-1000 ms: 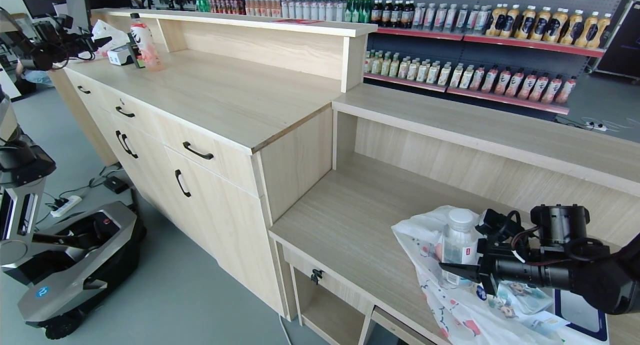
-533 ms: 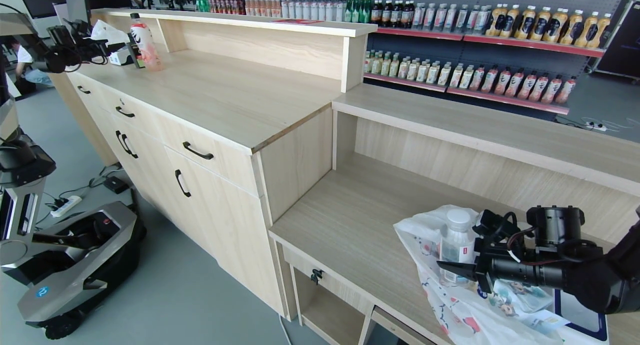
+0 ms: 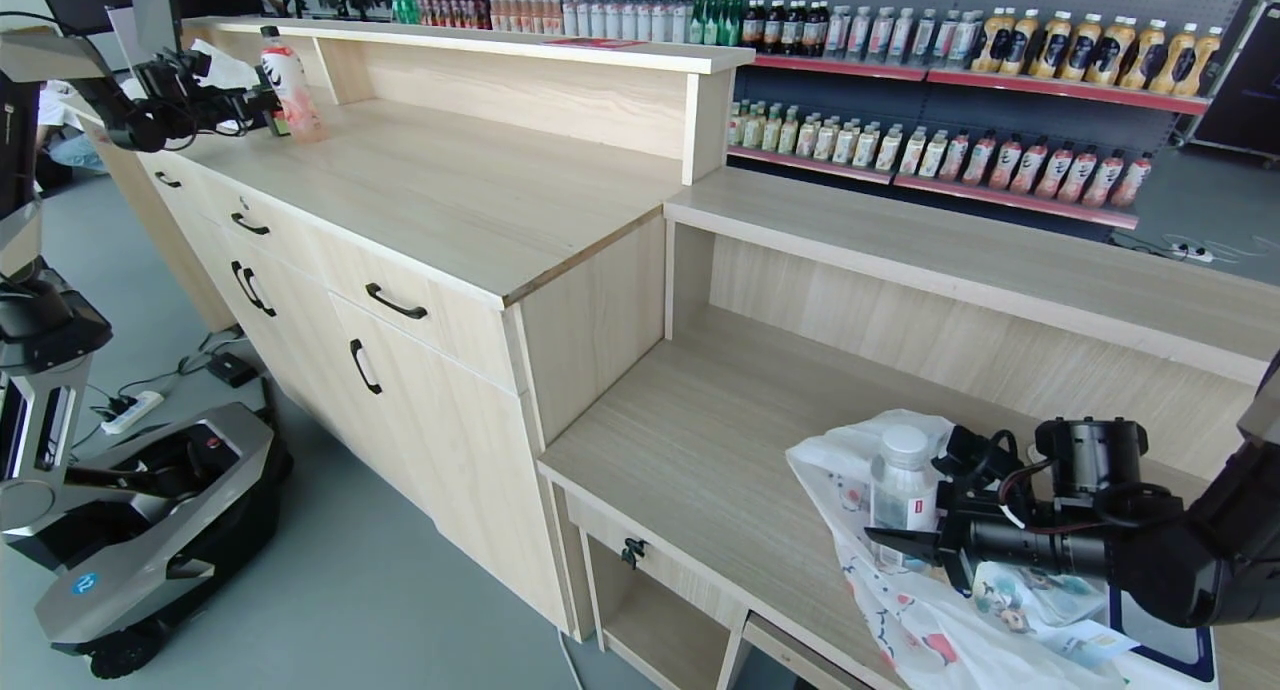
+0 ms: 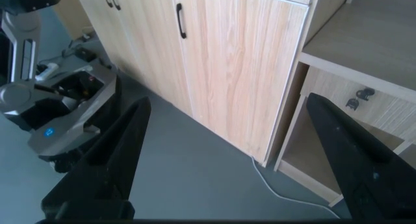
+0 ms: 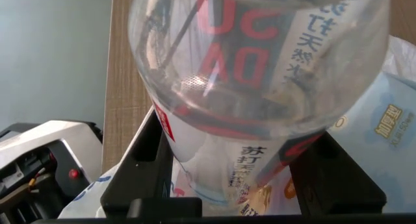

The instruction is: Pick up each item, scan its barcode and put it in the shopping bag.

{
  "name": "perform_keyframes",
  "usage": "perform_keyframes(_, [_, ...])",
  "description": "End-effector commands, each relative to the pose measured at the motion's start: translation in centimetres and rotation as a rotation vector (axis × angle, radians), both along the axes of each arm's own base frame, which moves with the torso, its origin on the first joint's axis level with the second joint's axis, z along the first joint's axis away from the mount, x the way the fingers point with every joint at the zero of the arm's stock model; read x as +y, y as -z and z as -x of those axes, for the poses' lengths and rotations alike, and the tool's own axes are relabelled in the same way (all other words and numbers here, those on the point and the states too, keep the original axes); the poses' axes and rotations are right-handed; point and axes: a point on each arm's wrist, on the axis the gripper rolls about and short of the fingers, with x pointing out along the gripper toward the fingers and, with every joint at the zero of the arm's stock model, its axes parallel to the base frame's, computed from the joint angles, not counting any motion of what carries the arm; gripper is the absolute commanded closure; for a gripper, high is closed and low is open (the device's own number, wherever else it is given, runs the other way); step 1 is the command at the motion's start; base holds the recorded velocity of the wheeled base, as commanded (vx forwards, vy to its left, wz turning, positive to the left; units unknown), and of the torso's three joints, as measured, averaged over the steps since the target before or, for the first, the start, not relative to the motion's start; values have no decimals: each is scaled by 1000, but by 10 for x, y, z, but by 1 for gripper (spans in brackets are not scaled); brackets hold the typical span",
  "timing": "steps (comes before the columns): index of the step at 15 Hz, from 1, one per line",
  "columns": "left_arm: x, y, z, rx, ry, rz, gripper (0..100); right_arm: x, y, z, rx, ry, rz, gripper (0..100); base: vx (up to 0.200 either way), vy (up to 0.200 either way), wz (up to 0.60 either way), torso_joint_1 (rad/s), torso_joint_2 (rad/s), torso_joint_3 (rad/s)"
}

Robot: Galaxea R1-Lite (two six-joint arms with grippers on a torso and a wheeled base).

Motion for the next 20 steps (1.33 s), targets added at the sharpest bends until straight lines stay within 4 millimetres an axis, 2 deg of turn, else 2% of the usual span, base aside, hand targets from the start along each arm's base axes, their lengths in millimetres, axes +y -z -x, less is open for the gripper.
perform_keyframes(1, [0,0,0,0,0,0,0,1,4,-1,10,-2,-1,100,0,0,0,0,0,0])
perform_keyframes(15, [0,0,0,-1,-1,0,0,-1,14,-6,26,4,-1,100,0,0,0,0,0,0])
perform_keyframes(16, [0,0,0,0,-1,-1,0,-1,14,-6,26,4,-1,0,0,0,0,0,0,0])
perform_keyframes(20, [0,0,0,0,0,0,0,-2,8,-9,-1,6,-2,0,0,0,0,0,0,0])
